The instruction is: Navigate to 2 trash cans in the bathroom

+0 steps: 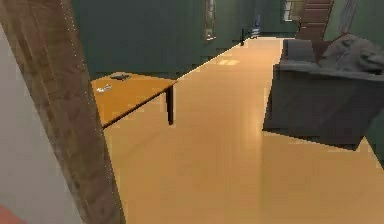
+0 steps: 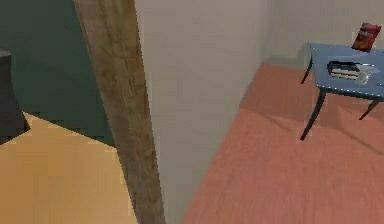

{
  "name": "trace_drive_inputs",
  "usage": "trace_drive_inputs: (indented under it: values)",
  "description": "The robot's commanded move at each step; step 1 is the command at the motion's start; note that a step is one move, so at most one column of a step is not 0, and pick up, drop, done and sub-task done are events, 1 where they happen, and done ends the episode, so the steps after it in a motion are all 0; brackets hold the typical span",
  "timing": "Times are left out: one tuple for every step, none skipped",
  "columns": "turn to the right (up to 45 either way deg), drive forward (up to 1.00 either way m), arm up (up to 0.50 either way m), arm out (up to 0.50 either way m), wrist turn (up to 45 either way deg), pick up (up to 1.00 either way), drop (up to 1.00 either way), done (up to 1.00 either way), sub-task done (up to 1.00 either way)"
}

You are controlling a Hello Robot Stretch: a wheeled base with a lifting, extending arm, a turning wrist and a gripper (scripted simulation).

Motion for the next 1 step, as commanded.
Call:
trace_drive_inputs:
  values:
    - [21.0, 0.0, 0.0, 0.0, 0.0, 0.0, 0.0, 0.0, 0.0]
